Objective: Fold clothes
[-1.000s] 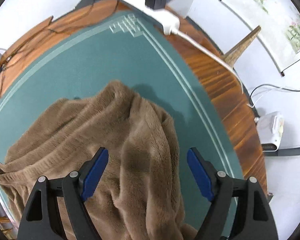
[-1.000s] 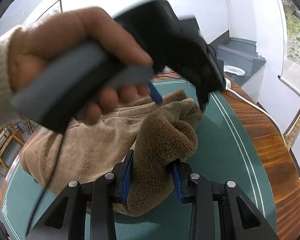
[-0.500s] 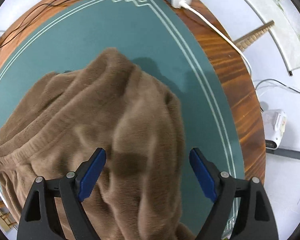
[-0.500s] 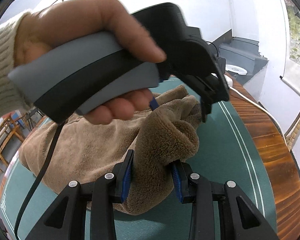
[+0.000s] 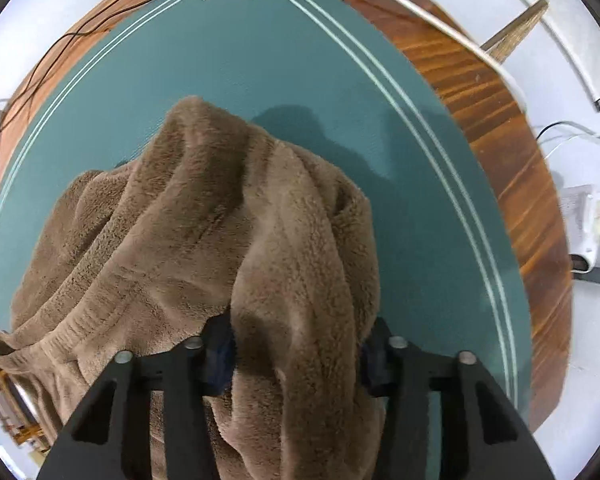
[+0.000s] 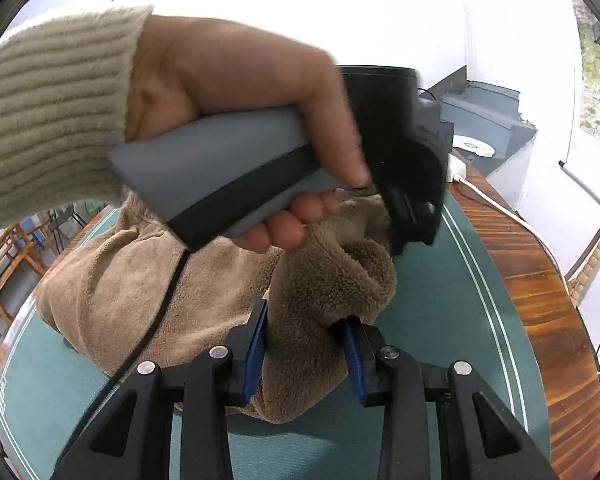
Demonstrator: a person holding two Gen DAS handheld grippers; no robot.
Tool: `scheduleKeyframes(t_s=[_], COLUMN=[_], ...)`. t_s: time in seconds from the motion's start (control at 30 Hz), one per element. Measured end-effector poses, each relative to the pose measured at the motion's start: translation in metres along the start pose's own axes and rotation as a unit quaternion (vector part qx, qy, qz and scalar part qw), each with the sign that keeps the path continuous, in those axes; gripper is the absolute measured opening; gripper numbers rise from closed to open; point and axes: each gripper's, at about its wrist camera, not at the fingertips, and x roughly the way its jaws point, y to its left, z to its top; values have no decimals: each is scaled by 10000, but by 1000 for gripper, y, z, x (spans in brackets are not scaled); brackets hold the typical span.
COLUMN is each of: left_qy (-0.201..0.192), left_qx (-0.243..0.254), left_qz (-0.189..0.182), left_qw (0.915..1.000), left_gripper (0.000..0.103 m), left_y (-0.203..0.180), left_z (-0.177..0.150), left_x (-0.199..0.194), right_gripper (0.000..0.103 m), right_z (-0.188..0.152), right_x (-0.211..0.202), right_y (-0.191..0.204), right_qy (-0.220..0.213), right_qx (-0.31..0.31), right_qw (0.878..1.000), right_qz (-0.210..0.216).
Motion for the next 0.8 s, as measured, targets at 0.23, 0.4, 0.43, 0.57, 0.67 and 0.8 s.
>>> scheduleKeyframes(t_s=[0.23,0.4,0.43,0.57,0.67,0.8], left_qy=[-467,-904,-1009,-1355,-1555,-1735], left_qx=[-429,-655,-705,-979,-1214,-1558], left_qz=[-858,-1370,-1474,-1896,-2199,-2656], left_qw=[9943,9843,9814,9675,9554,9355], left_gripper=[36,36,36,36,36,36], left_y=[42,84,94,155,200,279], left_z=[-15,-39,-46,-79,-110,-157], left_x=[-35,-79,-91,-127,-139,-141], right_gripper=[31,29,29,29,29,29], right_z=[6,24,27,46,54,57], right_x=[-13,-31,-34,-49,-53,-46], right_y=[-11,6,15,58,106,176], right_qy=[-109,-389,-463,-741,-886,-914], right_qx=[569,769,735,530,203,-312], right_qw=[9983,9962,9961,9956,9953,9941], right_qz=[76,159,159,226,325,500])
